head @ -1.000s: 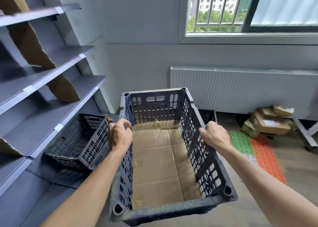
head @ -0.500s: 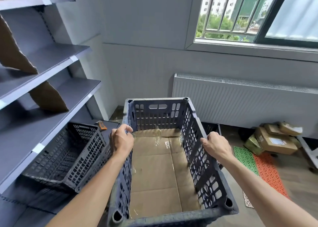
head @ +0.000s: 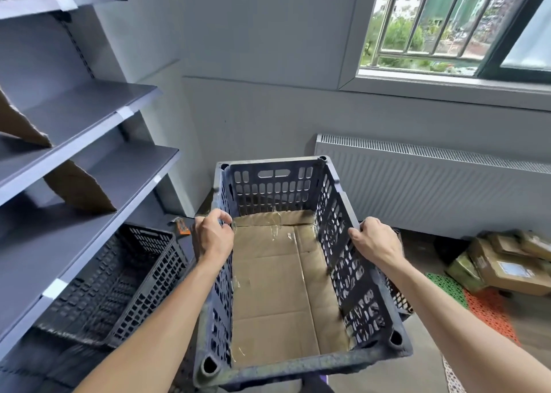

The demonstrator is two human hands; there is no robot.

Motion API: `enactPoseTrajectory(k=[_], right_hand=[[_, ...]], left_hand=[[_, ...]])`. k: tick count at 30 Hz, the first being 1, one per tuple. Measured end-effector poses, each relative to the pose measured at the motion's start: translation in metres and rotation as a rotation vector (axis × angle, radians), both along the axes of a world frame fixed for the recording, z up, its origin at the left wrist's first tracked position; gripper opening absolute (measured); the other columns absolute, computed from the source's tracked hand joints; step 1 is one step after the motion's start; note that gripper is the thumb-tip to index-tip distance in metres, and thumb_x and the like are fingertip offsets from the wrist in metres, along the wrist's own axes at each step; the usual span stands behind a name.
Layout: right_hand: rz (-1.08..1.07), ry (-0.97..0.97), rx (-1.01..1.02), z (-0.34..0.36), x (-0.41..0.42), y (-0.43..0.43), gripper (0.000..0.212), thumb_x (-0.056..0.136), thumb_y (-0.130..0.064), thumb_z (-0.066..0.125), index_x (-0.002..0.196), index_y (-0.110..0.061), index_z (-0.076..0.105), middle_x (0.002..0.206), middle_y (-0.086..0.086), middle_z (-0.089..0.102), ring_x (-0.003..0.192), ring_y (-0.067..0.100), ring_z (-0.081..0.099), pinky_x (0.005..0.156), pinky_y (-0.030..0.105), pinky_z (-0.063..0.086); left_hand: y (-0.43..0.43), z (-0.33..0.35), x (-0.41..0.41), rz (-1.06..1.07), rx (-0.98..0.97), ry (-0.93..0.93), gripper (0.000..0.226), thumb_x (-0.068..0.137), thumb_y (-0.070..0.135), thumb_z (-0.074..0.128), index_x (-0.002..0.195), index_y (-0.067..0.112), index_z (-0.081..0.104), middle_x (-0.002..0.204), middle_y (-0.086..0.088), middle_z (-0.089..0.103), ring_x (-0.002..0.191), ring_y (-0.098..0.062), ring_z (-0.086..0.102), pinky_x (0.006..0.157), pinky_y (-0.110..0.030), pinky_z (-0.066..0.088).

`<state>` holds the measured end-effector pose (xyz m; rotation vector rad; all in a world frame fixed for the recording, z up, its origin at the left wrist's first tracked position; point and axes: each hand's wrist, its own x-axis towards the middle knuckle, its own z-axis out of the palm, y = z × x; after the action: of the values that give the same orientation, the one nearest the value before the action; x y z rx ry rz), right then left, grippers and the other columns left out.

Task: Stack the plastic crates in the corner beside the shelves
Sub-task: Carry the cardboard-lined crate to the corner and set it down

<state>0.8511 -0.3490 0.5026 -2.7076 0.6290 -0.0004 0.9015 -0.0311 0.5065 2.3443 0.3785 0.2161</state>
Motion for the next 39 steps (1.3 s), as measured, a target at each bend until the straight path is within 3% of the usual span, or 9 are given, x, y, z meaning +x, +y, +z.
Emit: enactPoseTrajectory(k=[7, 11, 17, 22, 30, 33, 39], right_hand=[[0.069, 0.031, 0.043, -0.008, 0.098, -0.037, 0.031, 0.084, -0.035, 0.051, 0.069, -0.008, 0.050, 0.073, 0.010, 0.060, 0.069, 0.033, 0.058, 0.060, 0.033, 0.041], [0.113, 0.026, 0.055, -0.004, 0.151, -0.053, 0.029, 0.083, -0.032, 0.050, 0.066, -0.008, 0.046, 0.066, 0.010, 0.060, 0.061, 0.030, 0.058, 0.058, 0.033, 0.044], [0.168, 0.020, 0.047, -0.005, 0.218, -0.057, 0.026, 0.085, -0.031, 0.046, 0.070, -0.010, 0.046, 0.069, 0.009, 0.060, 0.066, 0.032, 0.058, 0.060, 0.034, 0.041], [0.173, 0.056, 0.019, -0.016, 0.267, -0.046, 0.022, 0.089, -0.029, 0.046, 0.083, -0.010, 0.053, 0.077, 0.008, 0.059, 0.073, 0.033, 0.058, 0.066, 0.034, 0.042], [0.172, 0.121, 0.020, -0.040, 0.353, -0.020, 0.023, 0.090, -0.028, 0.045, 0.078, -0.010, 0.052, 0.077, 0.008, 0.062, 0.069, 0.030, 0.059, 0.064, 0.033, 0.045], [0.168, 0.131, 0.013, -0.041, 0.380, -0.013, 0.023, 0.090, -0.028, 0.046, 0.076, -0.011, 0.051, 0.075, 0.008, 0.062, 0.067, 0.029, 0.058, 0.062, 0.033, 0.044], [0.201, 0.113, -0.012, -0.037, 0.444, -0.001, 0.022, 0.092, -0.031, 0.047, 0.091, -0.010, 0.055, 0.095, 0.012, 0.066, 0.083, 0.033, 0.061, 0.069, 0.036, 0.047]], left_hand=[[-0.034, -0.006, 0.074, 0.069, 0.005, 0.046, 0.034, 0.084, -0.004, 0.046, 0.080, 0.026, 0.061, 0.095, -0.005, 0.048, 0.096, -0.029, 0.051, 0.073, -0.031, 0.039], [-0.049, -0.008, 0.109, 0.119, 0.023, 0.059, 0.037, 0.081, -0.006, 0.044, 0.076, 0.027, 0.060, 0.095, -0.003, 0.046, 0.098, -0.032, 0.052, 0.082, -0.039, 0.049], [-0.055, -0.010, 0.155, 0.189, 0.024, 0.079, 0.032, 0.080, 0.000, 0.048, 0.072, 0.029, 0.058, 0.088, 0.001, 0.048, 0.096, -0.030, 0.054, 0.088, -0.047, 0.049], [-0.050, -0.021, 0.206, 0.225, 0.021, 0.118, 0.026, 0.083, 0.007, 0.051, 0.072, 0.030, 0.059, 0.095, -0.001, 0.052, 0.090, -0.030, 0.057, 0.081, -0.040, 0.052], [-0.020, -0.054, 0.311, 0.195, -0.033, 0.176, 0.023, 0.082, 0.010, 0.054, 0.071, 0.029, 0.059, 0.093, -0.001, 0.061, 0.080, -0.028, 0.060, 0.068, -0.035, 0.051], [-0.011, -0.062, 0.342, 0.179, -0.059, 0.204, 0.021, 0.081, 0.012, 0.053, 0.071, 0.029, 0.059, 0.084, -0.006, 0.065, 0.070, -0.028, 0.061, 0.062, -0.032, 0.049], [0.006, -0.062, 0.392, 0.175, -0.071, 0.217, 0.020, 0.080, 0.013, 0.052, 0.073, 0.030, 0.059, 0.084, -0.007, 0.064, 0.067, -0.029, 0.060, 0.054, -0.029, 0.040]])
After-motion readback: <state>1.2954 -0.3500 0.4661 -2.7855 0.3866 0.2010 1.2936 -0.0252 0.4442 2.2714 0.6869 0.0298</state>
